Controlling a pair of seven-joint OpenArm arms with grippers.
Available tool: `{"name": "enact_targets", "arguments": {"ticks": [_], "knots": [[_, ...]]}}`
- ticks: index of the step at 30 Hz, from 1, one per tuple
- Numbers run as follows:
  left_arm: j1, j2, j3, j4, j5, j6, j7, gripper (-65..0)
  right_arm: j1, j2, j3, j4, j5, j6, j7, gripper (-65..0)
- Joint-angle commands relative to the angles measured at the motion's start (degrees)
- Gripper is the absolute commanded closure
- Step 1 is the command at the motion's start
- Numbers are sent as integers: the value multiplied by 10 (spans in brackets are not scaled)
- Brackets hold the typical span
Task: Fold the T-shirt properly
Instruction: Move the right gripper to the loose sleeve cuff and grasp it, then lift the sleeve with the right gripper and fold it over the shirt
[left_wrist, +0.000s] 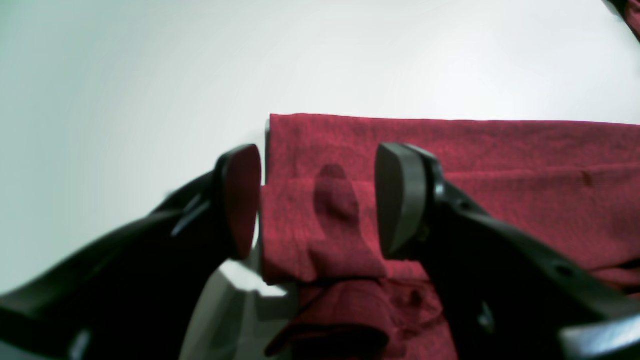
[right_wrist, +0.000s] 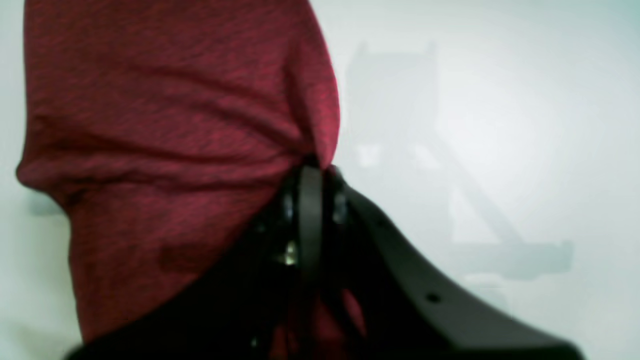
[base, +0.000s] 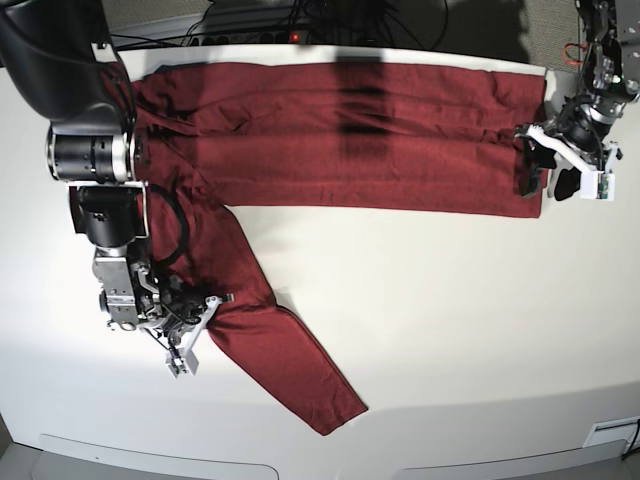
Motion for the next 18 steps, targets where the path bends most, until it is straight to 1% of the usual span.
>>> {"name": "enact_targets", "arguments": {"ticks": [1,5,7,8,11,12,13,14,18], "knots": [[-3,-8,-4,11,-6,-3,-13,-356,10,3,0,3,-11,-3,-16,0],[-3,-8,-4,11,-6,-3,-13,-356,17,3,0,3,-10,-3,8,0],[-3,-8,-4,11,-6,-3,-13,-356,29,3,0,4,-6,-3,5,0],[-3,-8,-4,11,-6,-3,-13,-356,36,3,0,7,-3,-2,-7,0],[-3,-8,-4,11,-7,-3,-13,-356,61,3,0,24,38,0,-92,0],[-3,-8,-4,11,-7,-3,-13,-356,68,2,0,33,51,13,-120,0],[-3,-8,-4,11,-7,-3,-14,-356,71,1,0,44,61,46,-142,0],[-3,-8,-4,11,-7,-3,-15,-356,72,1,0,58,78,72,-166,0],[-3,-9,-4,11,-7,-3,-18,-356,59,-7,0,132,157,72,-274,0]]}}
